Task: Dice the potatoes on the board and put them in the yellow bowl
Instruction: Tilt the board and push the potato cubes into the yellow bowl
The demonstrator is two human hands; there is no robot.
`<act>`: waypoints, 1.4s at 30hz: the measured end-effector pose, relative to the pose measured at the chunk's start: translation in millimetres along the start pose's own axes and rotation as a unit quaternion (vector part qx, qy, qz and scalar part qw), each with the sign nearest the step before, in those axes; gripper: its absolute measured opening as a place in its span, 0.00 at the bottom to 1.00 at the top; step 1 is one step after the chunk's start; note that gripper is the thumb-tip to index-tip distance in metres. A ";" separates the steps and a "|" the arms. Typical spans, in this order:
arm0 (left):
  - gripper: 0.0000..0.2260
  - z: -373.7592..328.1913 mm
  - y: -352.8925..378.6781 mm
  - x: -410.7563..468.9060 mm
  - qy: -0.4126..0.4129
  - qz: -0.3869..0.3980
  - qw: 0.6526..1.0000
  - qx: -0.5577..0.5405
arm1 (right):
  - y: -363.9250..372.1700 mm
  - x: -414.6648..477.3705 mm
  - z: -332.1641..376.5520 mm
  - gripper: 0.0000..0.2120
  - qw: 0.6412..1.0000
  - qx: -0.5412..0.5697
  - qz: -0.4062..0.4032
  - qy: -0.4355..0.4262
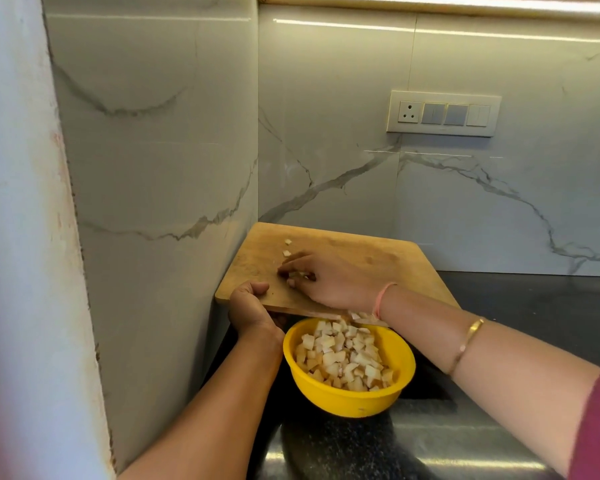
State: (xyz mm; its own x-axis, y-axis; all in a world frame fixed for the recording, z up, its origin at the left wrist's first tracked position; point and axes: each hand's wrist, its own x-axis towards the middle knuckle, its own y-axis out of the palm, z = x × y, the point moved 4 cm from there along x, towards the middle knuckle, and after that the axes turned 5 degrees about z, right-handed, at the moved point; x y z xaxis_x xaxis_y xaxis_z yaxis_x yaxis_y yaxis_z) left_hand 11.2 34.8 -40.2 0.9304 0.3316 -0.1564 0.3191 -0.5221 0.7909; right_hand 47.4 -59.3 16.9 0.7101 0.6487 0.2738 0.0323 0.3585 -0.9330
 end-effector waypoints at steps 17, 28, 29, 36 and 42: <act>0.09 0.6 -0.6 0.8 -0.003 -0.005 1.000 0.005 | -30.4 -84.3 -18.0 0.18 0.977 0.189 -0.093 0.032; 0.07 0.6 -1.8 3.6 0.003 -0.008 1.000 0.012 | -5.1 -96.4 -5.5 0.19 0.967 0.250 0.018 -0.041; 0.07 0.4 -2.0 4.1 0.003 -0.008 1.000 0.013 | -7.9 -93.3 -6.3 0.18 0.969 0.245 -0.002 -0.038; 0.13 0.4 -0.4 3.0 0.002 -0.004 1.000 0.012 | 1.4 -79.7 -4.0 0.16 0.978 0.206 0.038 -0.015; 0.16 0.7 -1.4 5.7 -0.003 -0.002 1.000 0.015 | -12.8 -71.6 4.1 0.13 0.967 0.239 -0.078 -0.046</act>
State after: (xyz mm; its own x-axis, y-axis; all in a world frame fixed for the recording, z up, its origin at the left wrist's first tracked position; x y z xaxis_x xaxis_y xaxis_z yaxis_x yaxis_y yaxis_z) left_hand 16.2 36.8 -42.6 0.9300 0.3293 -0.1635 0.3284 -0.5438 0.7723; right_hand -6.7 -107.6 10.2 0.6564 0.6106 0.4431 -0.2100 0.7119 -0.6701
